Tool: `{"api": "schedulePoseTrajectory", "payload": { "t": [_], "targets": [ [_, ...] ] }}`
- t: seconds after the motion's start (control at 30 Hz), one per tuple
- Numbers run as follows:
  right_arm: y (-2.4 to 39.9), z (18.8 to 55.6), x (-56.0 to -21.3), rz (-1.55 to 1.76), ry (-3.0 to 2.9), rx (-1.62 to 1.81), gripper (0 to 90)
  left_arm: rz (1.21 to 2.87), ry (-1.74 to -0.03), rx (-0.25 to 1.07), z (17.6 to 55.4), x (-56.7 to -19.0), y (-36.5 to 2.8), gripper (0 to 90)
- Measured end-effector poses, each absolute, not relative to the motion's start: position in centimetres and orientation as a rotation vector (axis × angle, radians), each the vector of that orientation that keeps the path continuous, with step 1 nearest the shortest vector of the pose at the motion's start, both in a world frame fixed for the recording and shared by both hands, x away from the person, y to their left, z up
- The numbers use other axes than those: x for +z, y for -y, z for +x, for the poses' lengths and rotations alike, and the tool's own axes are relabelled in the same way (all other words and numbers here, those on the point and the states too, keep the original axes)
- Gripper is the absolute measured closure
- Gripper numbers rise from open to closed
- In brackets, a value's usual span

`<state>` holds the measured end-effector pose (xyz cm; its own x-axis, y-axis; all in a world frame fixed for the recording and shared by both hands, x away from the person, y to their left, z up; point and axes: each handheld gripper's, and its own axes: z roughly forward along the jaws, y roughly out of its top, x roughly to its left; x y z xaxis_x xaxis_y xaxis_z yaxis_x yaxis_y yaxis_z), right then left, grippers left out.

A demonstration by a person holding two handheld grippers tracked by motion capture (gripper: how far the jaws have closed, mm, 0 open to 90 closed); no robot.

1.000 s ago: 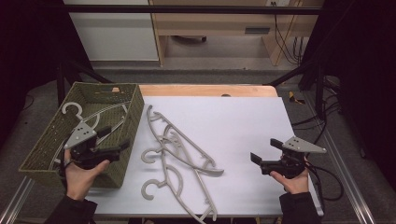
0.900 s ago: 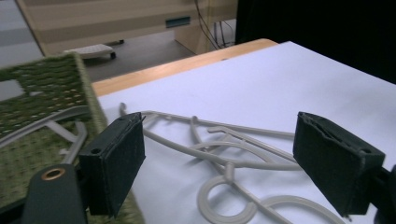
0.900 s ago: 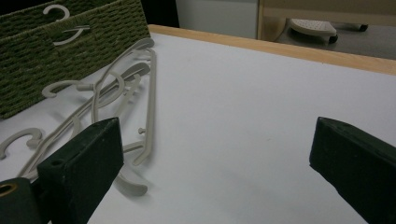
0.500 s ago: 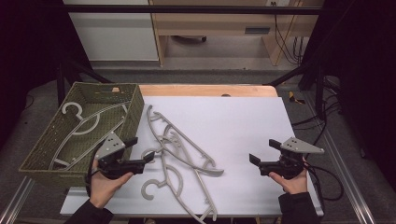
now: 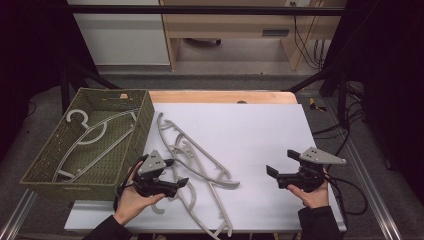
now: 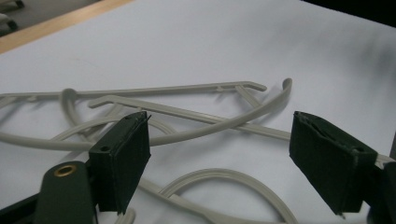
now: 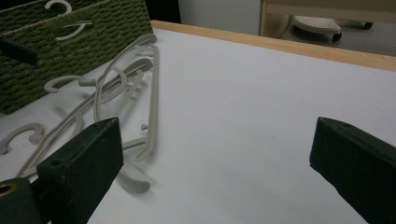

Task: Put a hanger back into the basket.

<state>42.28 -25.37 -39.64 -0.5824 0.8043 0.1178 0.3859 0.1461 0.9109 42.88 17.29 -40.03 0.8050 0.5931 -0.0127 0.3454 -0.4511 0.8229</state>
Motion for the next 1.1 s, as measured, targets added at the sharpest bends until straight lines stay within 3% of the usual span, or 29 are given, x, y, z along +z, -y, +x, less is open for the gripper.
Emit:
{"api": "schedulePoseTrajectory", "payload": {
  "t": [0.43,0.77,1.1],
  "targets": [
    [25.4,42.3,-39.6,1.139,-2.035,1.429,3.2,2.309,-0.587,0.246,46.0,-42.4,-12.2,26.5],
    [25.2,42.3,-39.7,1.136,-2.040,1.427,3.2,2.409,-0.536,0.242,47.7,-44.0,-11.5,41.9],
    [25.2,42.4,-39.7,1.134,-2.044,1.426,3.3,2.477,-0.484,0.266,48.4,-44.8,-10.8,48.7]
  ]
}}
